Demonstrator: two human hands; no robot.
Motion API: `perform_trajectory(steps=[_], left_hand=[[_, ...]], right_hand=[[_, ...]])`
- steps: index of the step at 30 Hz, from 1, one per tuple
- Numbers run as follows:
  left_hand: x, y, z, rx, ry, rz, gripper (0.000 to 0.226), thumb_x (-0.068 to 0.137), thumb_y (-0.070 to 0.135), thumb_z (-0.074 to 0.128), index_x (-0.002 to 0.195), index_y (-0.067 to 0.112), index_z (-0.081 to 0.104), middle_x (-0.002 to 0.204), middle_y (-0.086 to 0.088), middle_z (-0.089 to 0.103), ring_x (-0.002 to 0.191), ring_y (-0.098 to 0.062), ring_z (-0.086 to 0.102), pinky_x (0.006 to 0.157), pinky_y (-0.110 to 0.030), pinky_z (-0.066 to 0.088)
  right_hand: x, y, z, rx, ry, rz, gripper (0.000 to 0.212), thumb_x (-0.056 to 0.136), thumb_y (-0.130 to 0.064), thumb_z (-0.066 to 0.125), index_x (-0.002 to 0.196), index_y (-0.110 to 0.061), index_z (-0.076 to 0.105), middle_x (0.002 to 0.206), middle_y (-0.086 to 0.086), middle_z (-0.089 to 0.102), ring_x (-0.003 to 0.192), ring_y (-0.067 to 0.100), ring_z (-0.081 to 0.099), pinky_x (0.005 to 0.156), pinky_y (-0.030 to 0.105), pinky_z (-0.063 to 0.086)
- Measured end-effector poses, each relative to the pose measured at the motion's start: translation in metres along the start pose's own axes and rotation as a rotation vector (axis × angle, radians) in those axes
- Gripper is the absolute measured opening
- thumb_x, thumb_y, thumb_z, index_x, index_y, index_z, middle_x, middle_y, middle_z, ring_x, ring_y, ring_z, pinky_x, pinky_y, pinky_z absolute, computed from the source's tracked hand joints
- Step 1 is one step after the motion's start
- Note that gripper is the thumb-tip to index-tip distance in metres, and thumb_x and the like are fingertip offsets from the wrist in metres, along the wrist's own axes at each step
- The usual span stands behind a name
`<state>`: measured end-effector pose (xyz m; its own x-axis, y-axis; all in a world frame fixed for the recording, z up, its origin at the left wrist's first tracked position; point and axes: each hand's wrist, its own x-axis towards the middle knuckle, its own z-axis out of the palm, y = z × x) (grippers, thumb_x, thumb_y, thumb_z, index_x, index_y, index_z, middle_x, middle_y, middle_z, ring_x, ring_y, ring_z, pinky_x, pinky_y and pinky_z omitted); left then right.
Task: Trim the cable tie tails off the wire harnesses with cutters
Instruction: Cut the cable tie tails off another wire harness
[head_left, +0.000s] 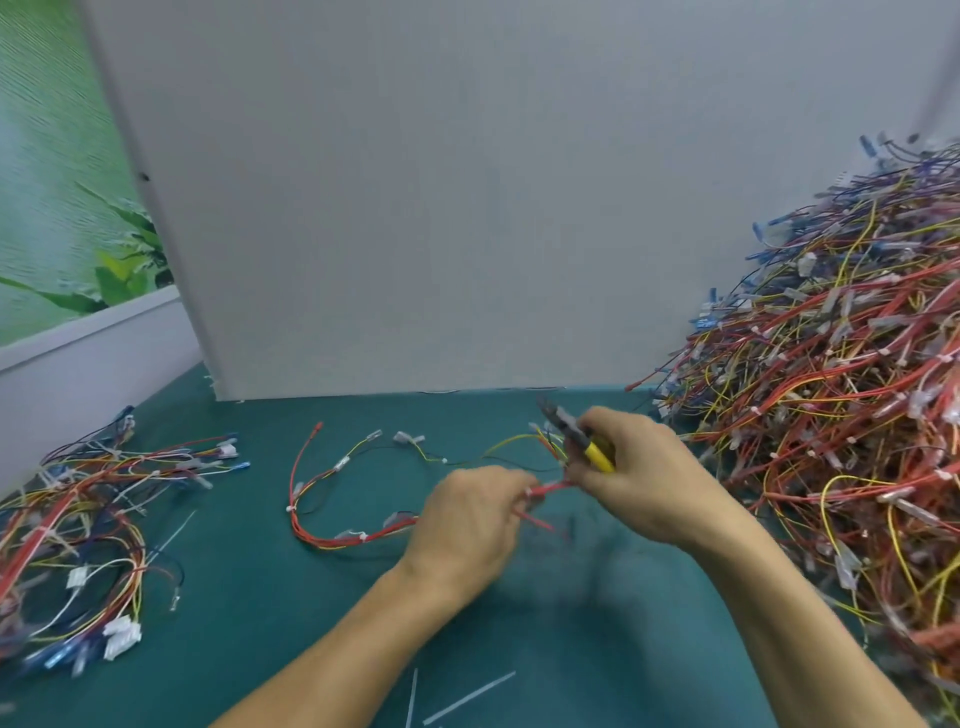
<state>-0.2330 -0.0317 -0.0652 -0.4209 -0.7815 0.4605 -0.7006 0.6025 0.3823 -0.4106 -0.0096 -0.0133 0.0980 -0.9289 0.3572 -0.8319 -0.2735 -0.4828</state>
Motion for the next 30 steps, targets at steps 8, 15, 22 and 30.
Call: perform_trajectory(steps=[8, 15, 22, 30], left_hand=[[0.027, 0.001, -0.049, -1.240, 0.291, -0.449, 0.018, 0.091, 0.001, 0.056, 0.091, 0.015, 0.067, 0.065, -0.001, 0.058, 0.040, -0.006, 0.033, 0.041, -0.020, 0.030], [0.039, 0.002, -0.069, -1.688, 0.290, -0.581, 0.020, 0.097, 0.023, 0.050, 0.097, 0.016, 0.069, 0.064, 0.003, 0.055, 0.039, -0.007, 0.021, 0.038, -0.019, 0.026], [0.038, 0.006, -0.066, -1.621, 0.336, -0.501, 0.038, 0.079, 0.046, 0.061, 0.106, 0.020, 0.065, 0.065, 0.002, 0.055, 0.041, -0.008, 0.021, 0.039, -0.020, 0.023], [0.020, 0.030, -0.032, -1.041, 0.298, -0.223, 0.031, 0.097, 0.008, 0.049, 0.100, 0.032, 0.067, 0.072, 0.012, 0.063, 0.054, -0.005, 0.045, 0.052, -0.015, 0.036]], right_hand=[[-0.012, -0.032, -0.049, 0.321, 0.741, 0.108, 0.005, 0.093, -0.028, 0.059, 0.093, -0.023, 0.057, 0.075, -0.012, 0.057, 0.070, 0.001, 0.055, 0.059, 0.023, 0.039], [-0.019, -0.050, -0.052, 0.348, 0.764, 0.118, 0.020, 0.092, -0.033, 0.059, 0.076, -0.020, 0.056, 0.061, -0.004, 0.054, 0.058, 0.010, 0.051, 0.056, 0.024, 0.040], [-0.015, -0.056, -0.033, 0.510, 0.433, 0.204, 0.016, 0.088, -0.032, 0.065, 0.076, -0.022, 0.064, 0.065, 0.003, 0.065, 0.065, 0.025, 0.061, 0.065, 0.042, 0.051], [-0.006, -0.048, -0.014, 0.926, 0.245, 0.396, 0.014, 0.089, -0.026, 0.068, 0.081, -0.015, 0.071, 0.076, 0.001, 0.071, 0.057, 0.011, 0.061, 0.058, 0.033, 0.048]])
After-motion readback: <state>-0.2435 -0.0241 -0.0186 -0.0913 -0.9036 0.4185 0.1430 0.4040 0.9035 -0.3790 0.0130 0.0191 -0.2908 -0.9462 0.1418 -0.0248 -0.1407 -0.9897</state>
